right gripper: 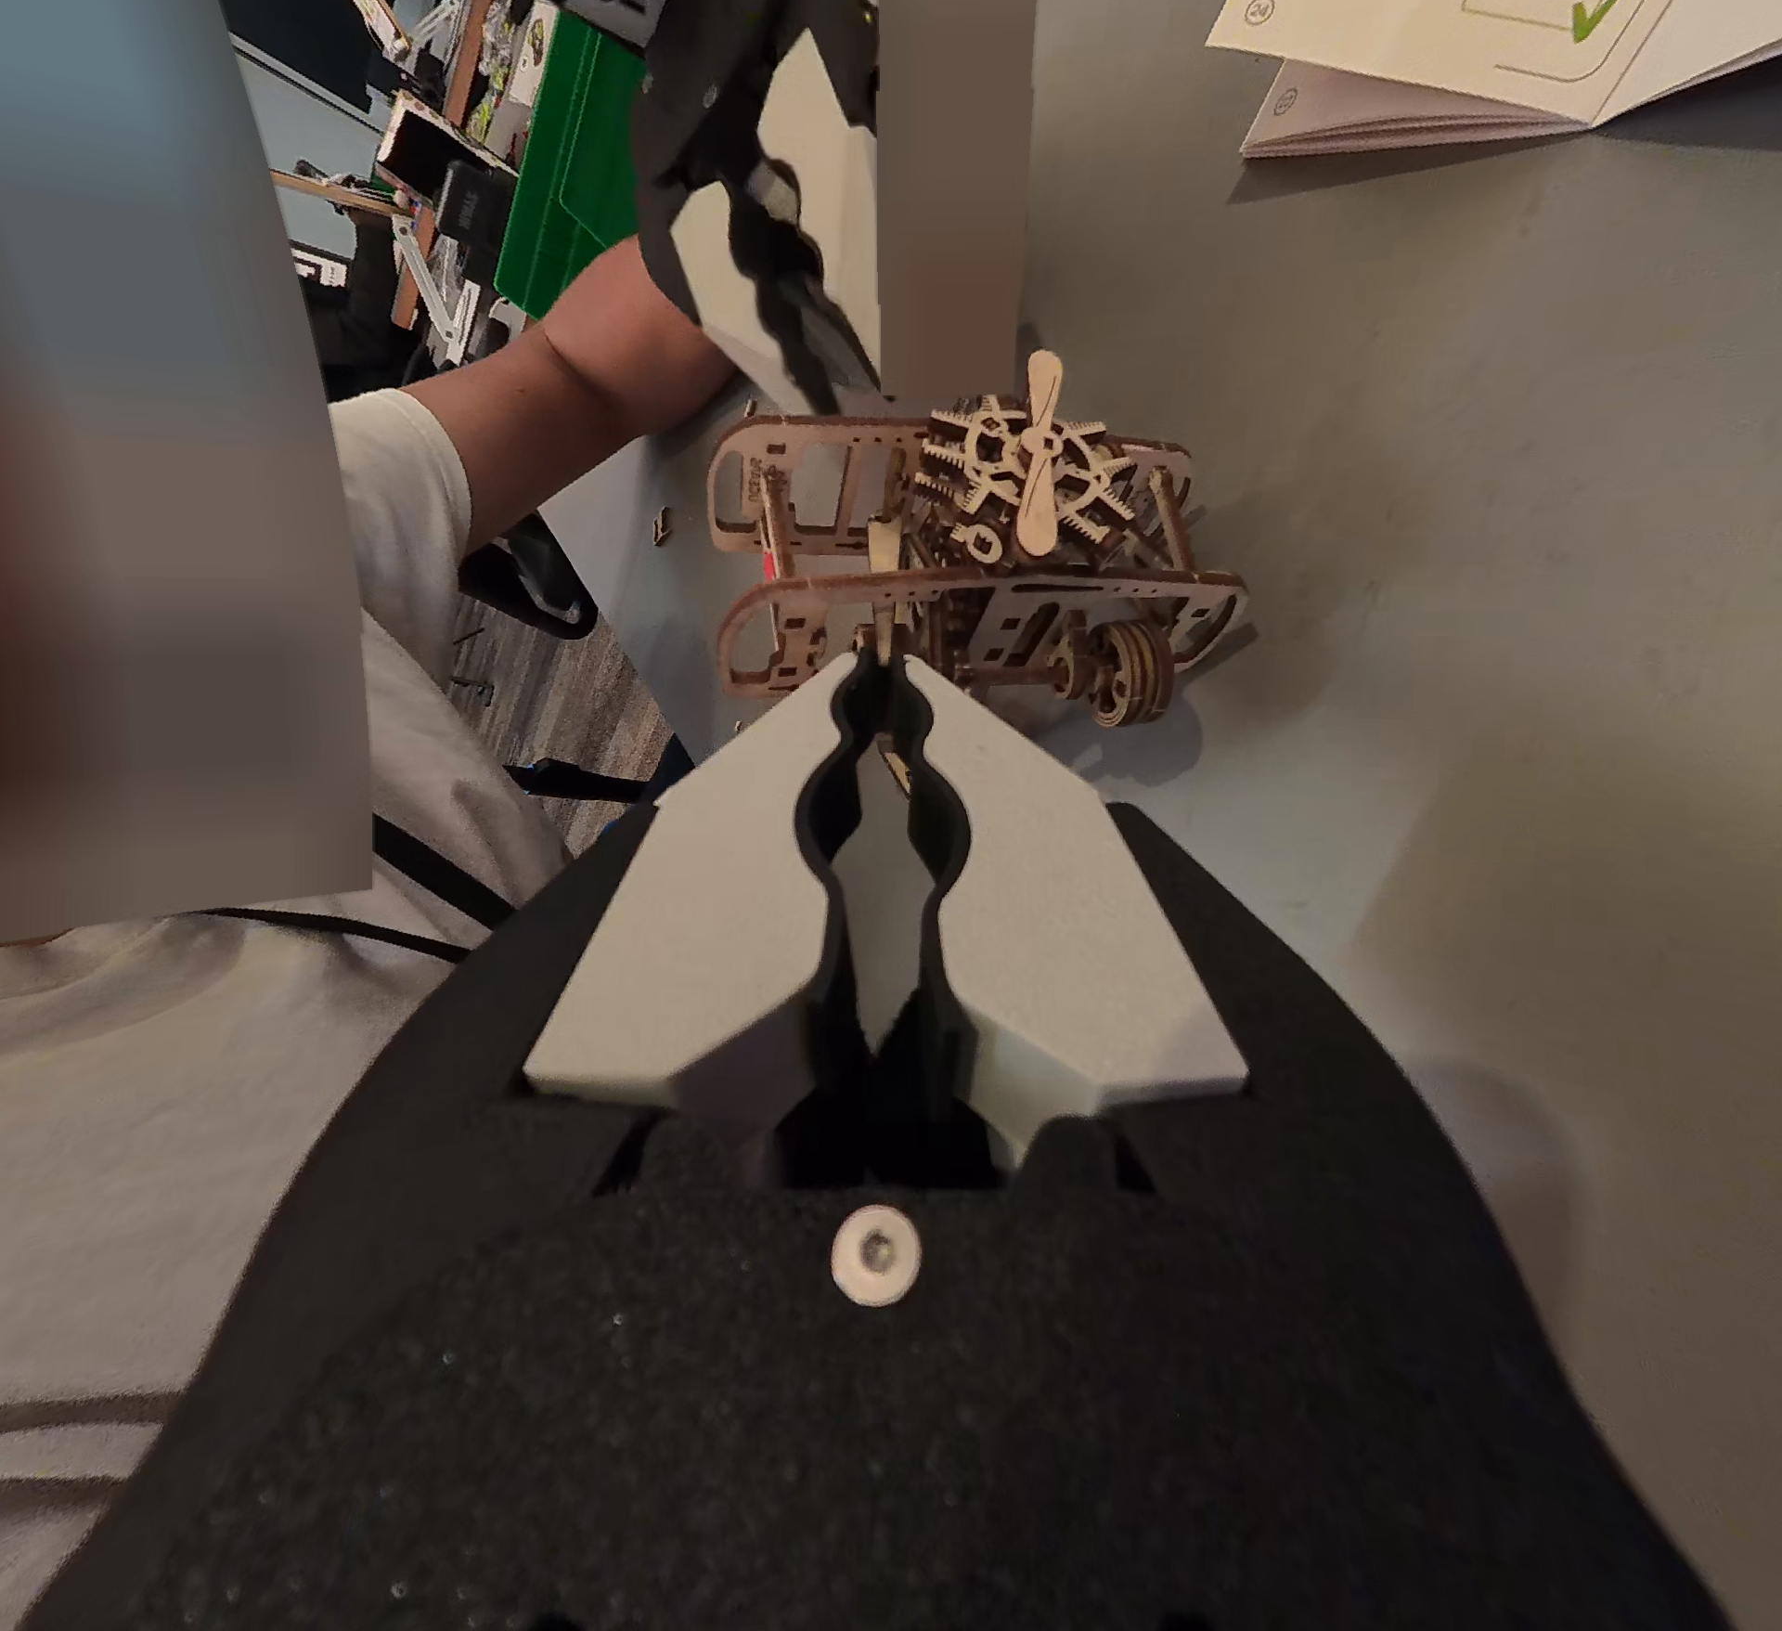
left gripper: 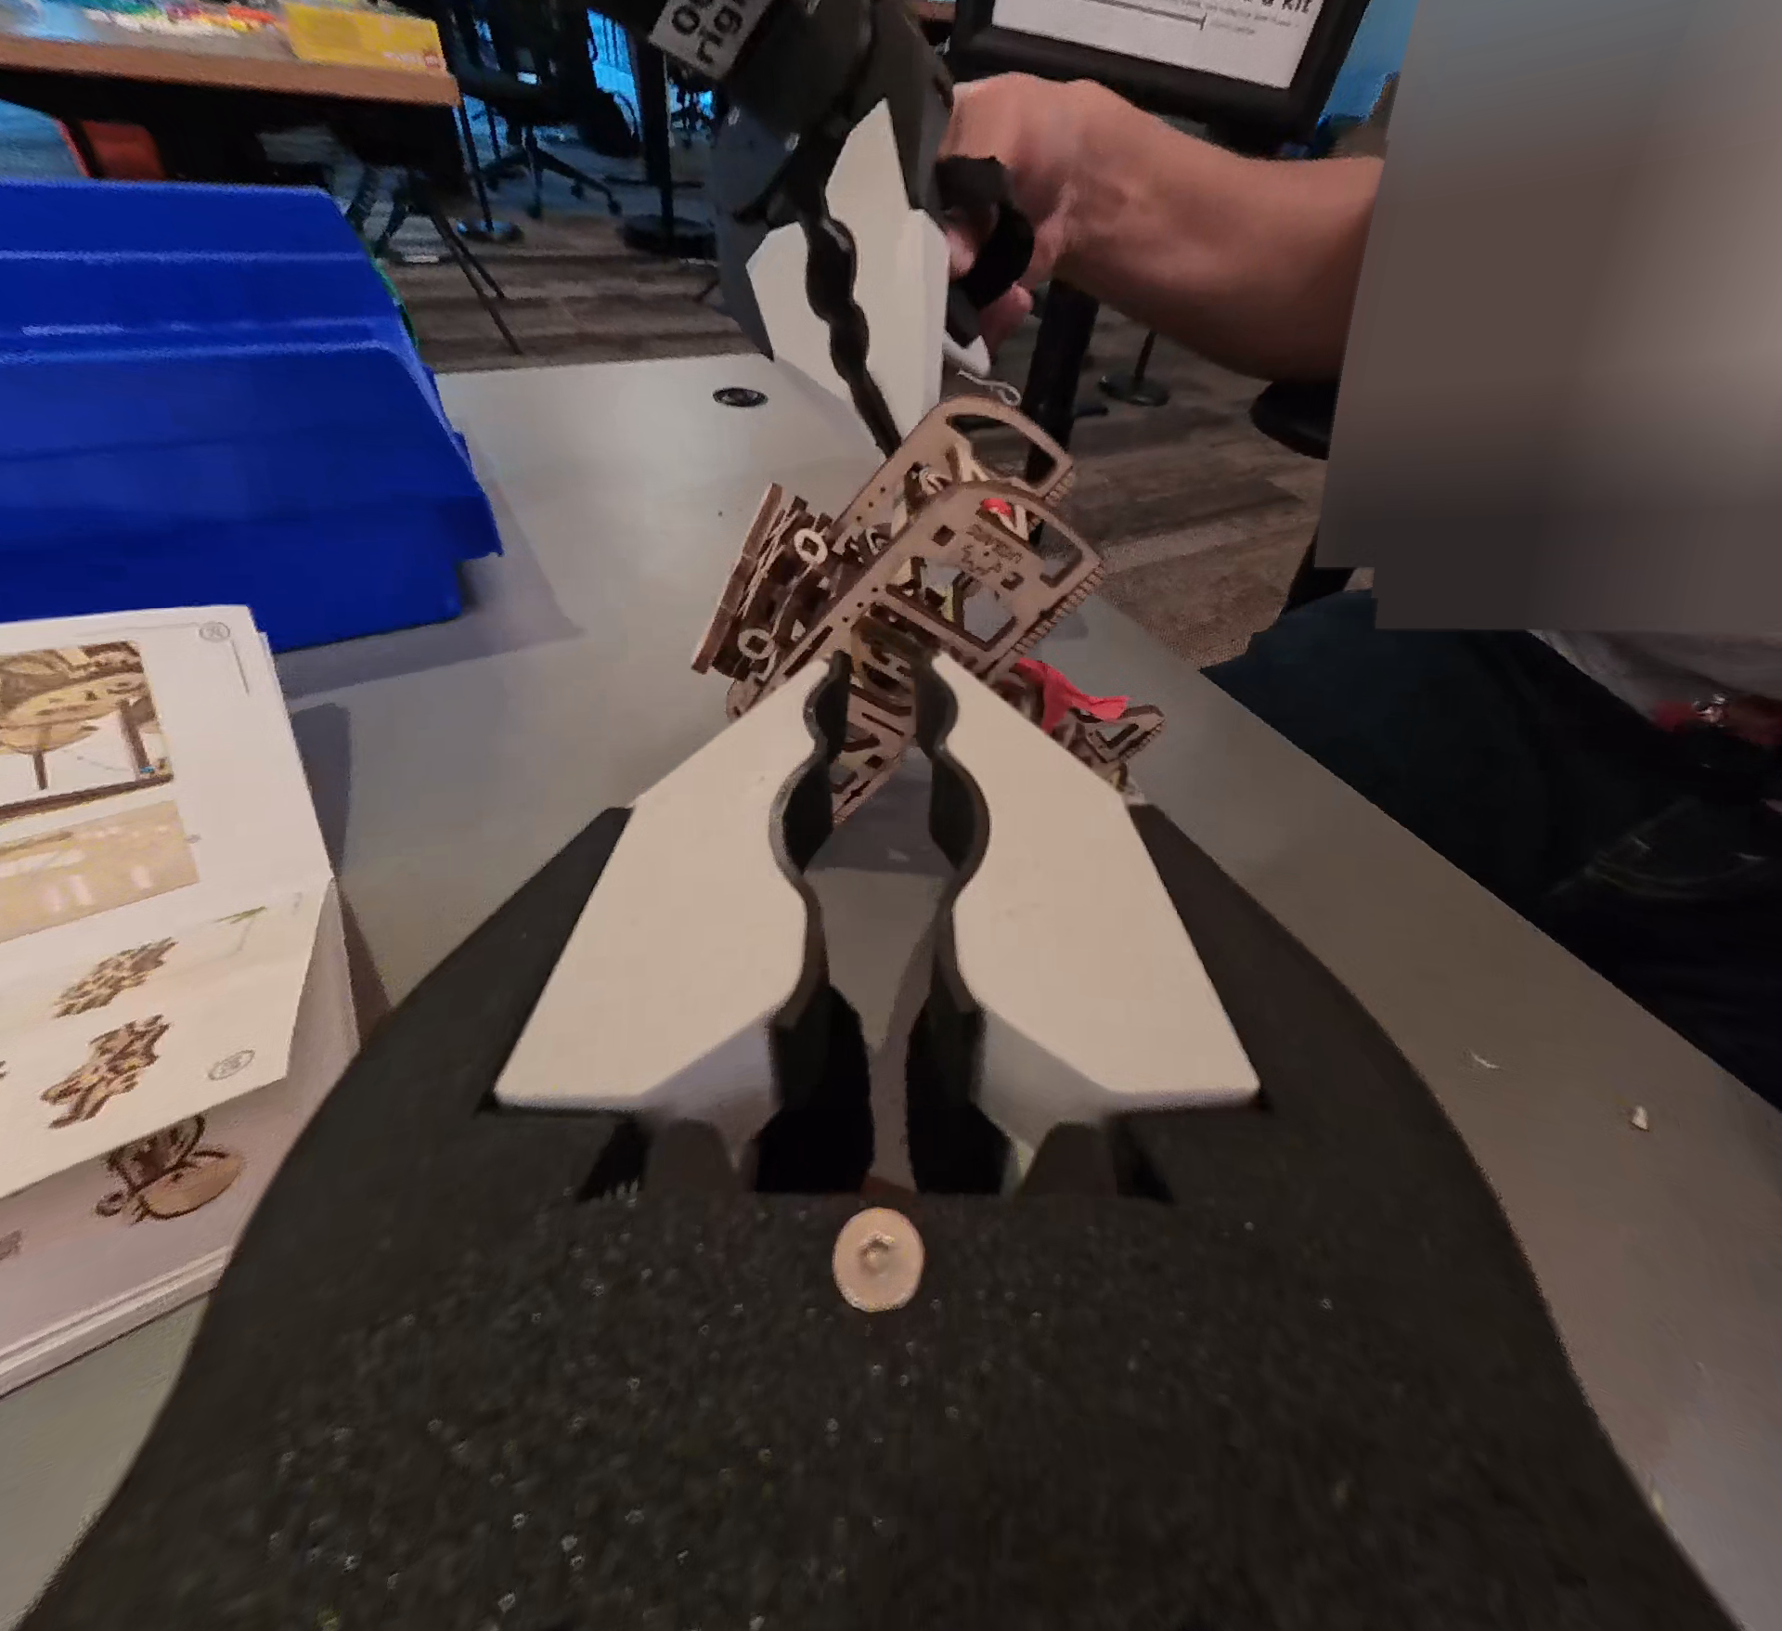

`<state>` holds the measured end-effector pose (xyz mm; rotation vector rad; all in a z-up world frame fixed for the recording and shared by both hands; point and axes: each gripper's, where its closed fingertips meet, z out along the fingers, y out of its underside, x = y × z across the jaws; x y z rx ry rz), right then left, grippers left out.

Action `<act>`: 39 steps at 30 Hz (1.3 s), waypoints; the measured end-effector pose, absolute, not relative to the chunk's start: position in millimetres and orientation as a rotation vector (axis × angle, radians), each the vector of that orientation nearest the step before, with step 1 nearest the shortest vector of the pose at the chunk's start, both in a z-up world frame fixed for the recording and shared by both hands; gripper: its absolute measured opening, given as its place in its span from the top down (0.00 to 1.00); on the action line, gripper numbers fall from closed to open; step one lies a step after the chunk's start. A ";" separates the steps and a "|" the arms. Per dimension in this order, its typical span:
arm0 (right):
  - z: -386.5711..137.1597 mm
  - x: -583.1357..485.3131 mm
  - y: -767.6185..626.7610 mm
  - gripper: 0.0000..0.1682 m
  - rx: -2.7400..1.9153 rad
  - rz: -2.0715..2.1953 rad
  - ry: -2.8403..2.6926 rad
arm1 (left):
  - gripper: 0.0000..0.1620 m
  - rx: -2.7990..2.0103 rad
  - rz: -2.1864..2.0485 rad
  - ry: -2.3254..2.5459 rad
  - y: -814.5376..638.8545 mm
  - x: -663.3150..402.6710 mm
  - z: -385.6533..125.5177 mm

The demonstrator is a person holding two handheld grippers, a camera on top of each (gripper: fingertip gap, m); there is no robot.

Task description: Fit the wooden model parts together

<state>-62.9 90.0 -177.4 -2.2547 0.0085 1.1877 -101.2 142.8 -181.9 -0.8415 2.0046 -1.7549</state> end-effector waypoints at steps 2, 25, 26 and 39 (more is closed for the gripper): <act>-177.4 -63.2 91.0 1.00 -2.255 1.186 0.005 | 0.96 -0.854 -1.738 2.021 139.1 -98.1 -184.9; -173.4 -56.2 81.6 1.00 -2.269 1.134 0.057 | 1.00 -0.905 -1.656 2.063 131.9 -85.8 -196.8; -172.3 -54.9 81.4 1.00 -2.264 1.119 0.061 | 1.00 -0.906 -1.648 2.069 131.4 -85.6 -197.8; -166.3 -39.3 67.5 1.00 -2.259 0.901 0.155 | 1.00 -0.917 -1.558 2.049 126.9 -71.3 -202.3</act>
